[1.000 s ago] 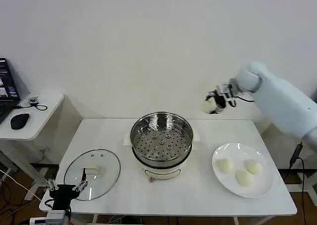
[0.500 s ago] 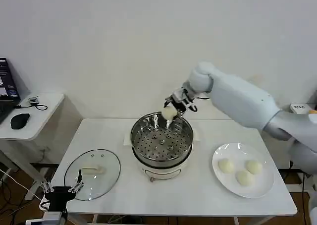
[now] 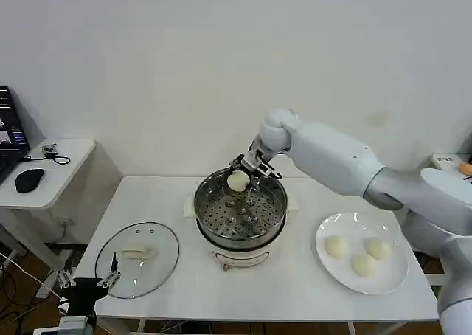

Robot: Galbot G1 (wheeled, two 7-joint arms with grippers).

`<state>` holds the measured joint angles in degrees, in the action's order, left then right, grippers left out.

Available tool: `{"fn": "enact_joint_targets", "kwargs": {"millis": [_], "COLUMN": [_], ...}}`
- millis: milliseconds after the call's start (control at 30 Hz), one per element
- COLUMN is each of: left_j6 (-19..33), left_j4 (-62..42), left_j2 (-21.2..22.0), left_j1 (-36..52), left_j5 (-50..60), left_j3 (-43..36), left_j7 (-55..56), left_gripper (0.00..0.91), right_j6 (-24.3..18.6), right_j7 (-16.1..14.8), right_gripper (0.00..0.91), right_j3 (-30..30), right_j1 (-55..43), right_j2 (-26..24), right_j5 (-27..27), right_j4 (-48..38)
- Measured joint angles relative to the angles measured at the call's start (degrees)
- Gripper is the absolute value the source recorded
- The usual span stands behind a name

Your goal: Take steamed baozi put them in steamer then cover it.

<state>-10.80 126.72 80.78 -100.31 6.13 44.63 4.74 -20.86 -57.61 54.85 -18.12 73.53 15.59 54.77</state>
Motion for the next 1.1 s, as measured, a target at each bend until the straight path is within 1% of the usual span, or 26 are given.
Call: {"fn": "enact_joint_targets", "kwargs": {"millis": [100, 233, 467, 567, 633, 667, 900, 1000, 1100], "left_j6": [0.0, 0.0, 0.0, 0.0, 0.0, 0.0, 0.1, 0.0, 0.0], "left_j4": [0.0, 0.1, 0.3, 0.5, 0.7, 0.8, 1.5, 1.5, 1.4], "left_j2": [0.1, 0.2, 0.3, 0.3, 0.3, 0.3, 0.4, 0.5, 0.4], "left_j1": [0.0, -0.2, -0.2, -0.2, -0.2, -0.2, -0.4, -0.4, -0.2], "left_j5": [0.0, 0.0, -0.2, -0.2, -0.2, -0.2, -0.2, -0.2, -0.2], "left_j3": [0.2, 0.4, 0.7, 0.7, 0.7, 0.8, 0.8, 0.7, 0.6], "left_j7": [0.0, 0.0, 0.0, 0.0, 0.1, 0.1, 0.1, 0.1, 0.1], "left_gripper": [0.907, 0.907, 0.907, 0.907, 0.907, 0.907, 0.907, 0.907, 0.907], "right_j6": [-1.6, -3.5, -5.9, -6.8, -7.2, -7.5, -8.4, -7.9, -6.5], "right_j7": [0.7, 1.5, 2.5, 3.0, 3.4, 3.5, 4.4, 4.2, 3.3], "right_gripper": [0.705, 0.715, 0.715, 0.816, 0.856, 0.907, 0.907, 0.907, 0.907], "right_j3": [0.2, 0.5, 1.1, 1.4, 1.5, 1.5, 1.5, 1.4, 1.5], "right_j1": [0.4, 0.8, 1.2, 1.5, 1.7, 1.7, 1.6, 0.9, -0.2], "right_j2": [0.8, 1.8, 3.2, 3.6, 3.8, 3.9, 3.8, 3.1, 1.8], "right_j5": [1.4, 3.3, 5.7, 6.3, 6.8, 7.0, 7.5, 6.8, 4.9], "right_j4": [-1.3, -2.9, -5.0, -5.8, -6.2, -6.4, -6.6, -5.6, -3.5]}}
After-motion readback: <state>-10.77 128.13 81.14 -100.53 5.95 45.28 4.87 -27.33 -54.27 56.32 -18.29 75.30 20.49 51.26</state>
